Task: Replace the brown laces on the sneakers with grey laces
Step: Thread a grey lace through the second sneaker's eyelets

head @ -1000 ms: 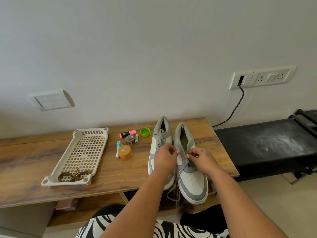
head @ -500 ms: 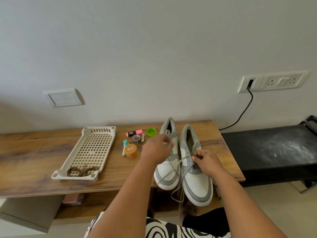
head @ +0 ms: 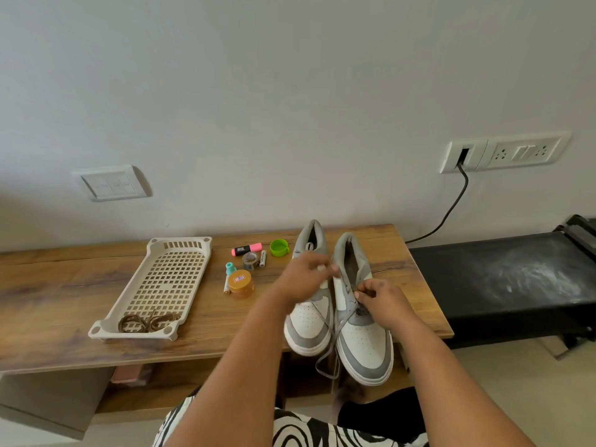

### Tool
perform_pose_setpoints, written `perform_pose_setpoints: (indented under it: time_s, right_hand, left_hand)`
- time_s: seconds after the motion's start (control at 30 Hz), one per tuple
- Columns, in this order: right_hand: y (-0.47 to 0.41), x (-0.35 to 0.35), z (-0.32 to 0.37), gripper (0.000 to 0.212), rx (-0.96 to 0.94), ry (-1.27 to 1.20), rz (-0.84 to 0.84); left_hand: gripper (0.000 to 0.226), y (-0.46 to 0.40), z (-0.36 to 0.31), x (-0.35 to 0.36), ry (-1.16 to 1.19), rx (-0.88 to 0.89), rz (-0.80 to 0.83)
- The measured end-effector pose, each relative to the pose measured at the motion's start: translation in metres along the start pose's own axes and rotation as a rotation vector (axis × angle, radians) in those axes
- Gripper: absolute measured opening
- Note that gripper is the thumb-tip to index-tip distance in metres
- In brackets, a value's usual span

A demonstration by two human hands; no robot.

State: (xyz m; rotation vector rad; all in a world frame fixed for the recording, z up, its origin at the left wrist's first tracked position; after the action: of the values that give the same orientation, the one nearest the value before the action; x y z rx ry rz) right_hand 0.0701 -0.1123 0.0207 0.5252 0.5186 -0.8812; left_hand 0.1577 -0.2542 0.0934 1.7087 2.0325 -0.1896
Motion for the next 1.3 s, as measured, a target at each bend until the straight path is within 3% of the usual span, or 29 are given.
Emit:
perform_pose_setpoints:
  time_s: [0.07, 0.13, 0.2, 0.3, 0.33, 0.53, 0.7, 0.8, 0.97, 1.03, 1.13, 1.23, 1.3]
  right_hand:
    - [-0.001, 0.000, -0.001, 0.009, 0.003, 0.010, 0.009]
    - [-0.002, 0.001, -0.002, 0.009, 0.005, 0.003, 0.010]
    - [-0.002, 0.001, -0.003, 0.010, 0.006, -0.005, 0.008]
    - [-0.003, 0.001, -0.003, 0.009, 0.015, -0.009, 0.006]
    - [-0.003, 0.001, -0.003, 0.009, 0.020, -0.009, 0.008]
    - [-0.001, 0.000, -0.002, 0.013, 0.016, -0.011, 0.010]
    - [0.001, -0.002, 0.004, 0.012, -0.020, -0.001, 0.030]
    - [0.003, -0.003, 0.006, 0.012, -0.015, -0.017, 0.034]
    - [0.005, -0.009, 0.009, 0.019, -0.030, -0.049, -0.006]
    - [0.005, -0.009, 0.010, 0.023, -0.039, -0.066, 0.000]
    - [0.004, -0.008, 0.009, 0.031, -0.021, -0.077, 0.043]
    - [0.002, -0.008, 0.007, 0.045, 0.000, -0.044, 0.068]
    - [0.003, -0.009, 0.008, 0.050, -0.004, -0.005, 0.073]
  left_hand:
    - [0.016, 0.021, -0.021, -0.027, 0.496, 0.146, 0.029]
    - [0.018, 0.037, -0.033, -0.051, 0.691, 0.225, 0.067]
    - [0.021, 0.033, -0.016, -0.060, 0.382, 0.122, 0.016]
    - [0.037, 0.011, 0.018, -0.056, -0.684, -0.161, -0.105]
    - [0.038, 0.006, 0.018, -0.045, -0.851, -0.168, -0.113]
    - [0.040, -0.020, 0.014, 0.030, -0.875, -0.034, -0.032]
    - [0.030, -0.020, 0.017, 0.038, -0.861, 0.006, -0.049]
    - [0.022, -0.017, 0.007, 0.018, -0.673, -0.004, -0.054]
    - [0.008, 0.008, -0.019, -0.054, -0.223, 0.114, -0.212]
    - [0.011, 0.014, -0.010, -0.072, -0.335, 0.033, -0.225]
    - [0.020, 0.012, 0.005, -0.070, -0.696, -0.152, -0.205]
    - [0.028, 0.002, -0.002, -0.040, -0.682, -0.093, -0.216]
    - [0.036, -0.011, 0.000, -0.006, -0.749, -0.054, -0.126]
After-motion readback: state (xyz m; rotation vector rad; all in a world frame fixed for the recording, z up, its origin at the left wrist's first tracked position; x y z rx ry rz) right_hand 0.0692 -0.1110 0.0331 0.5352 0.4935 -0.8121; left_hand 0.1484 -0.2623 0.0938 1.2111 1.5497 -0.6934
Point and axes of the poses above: each hand's wrist, its own y-axis away from the middle knuckle, its own x-axis out of the palm, z = x × y, the point moved 9 cm from there along -y, towards the middle knuckle, and after that the axes turned 4 degrees about z, right-handed, at the moved point
